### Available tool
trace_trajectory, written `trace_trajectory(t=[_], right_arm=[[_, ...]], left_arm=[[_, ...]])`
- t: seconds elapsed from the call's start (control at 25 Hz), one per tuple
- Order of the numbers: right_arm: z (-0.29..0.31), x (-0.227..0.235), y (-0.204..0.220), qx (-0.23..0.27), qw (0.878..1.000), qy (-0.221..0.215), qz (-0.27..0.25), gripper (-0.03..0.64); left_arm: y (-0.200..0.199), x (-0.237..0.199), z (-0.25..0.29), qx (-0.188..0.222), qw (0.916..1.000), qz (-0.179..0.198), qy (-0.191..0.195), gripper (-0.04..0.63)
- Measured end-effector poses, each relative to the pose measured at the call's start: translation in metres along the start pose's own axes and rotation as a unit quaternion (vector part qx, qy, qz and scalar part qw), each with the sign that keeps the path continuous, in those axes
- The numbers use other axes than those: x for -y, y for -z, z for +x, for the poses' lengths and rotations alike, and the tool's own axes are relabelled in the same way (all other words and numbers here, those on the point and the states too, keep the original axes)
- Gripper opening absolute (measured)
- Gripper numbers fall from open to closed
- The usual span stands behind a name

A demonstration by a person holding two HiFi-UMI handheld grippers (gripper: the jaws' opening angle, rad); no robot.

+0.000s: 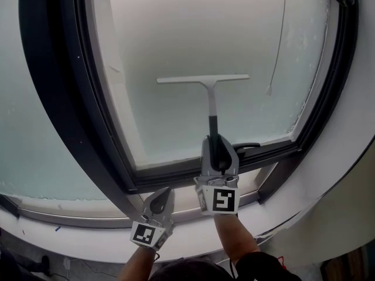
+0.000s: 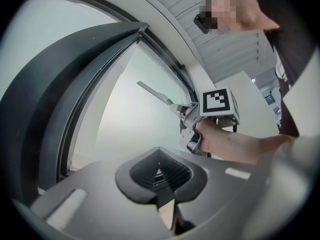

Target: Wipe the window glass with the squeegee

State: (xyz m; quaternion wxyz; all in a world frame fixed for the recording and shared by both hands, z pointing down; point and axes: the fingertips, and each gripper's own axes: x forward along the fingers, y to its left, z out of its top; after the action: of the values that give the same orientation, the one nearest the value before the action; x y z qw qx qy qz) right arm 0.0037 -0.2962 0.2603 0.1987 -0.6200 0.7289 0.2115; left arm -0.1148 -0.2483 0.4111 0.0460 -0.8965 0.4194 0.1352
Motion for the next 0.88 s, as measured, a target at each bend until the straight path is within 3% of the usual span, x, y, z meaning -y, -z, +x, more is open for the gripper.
trace_trajectory(t=[0.88], right_arm=[[-0.037, 0.000, 0.037, -0.055, 0.998, -0.006, 0.011, 0.097]], left_arm=[[0.010, 0.009, -0.007, -0.011, 0.9996, -0.024, -0.009, -0.002]])
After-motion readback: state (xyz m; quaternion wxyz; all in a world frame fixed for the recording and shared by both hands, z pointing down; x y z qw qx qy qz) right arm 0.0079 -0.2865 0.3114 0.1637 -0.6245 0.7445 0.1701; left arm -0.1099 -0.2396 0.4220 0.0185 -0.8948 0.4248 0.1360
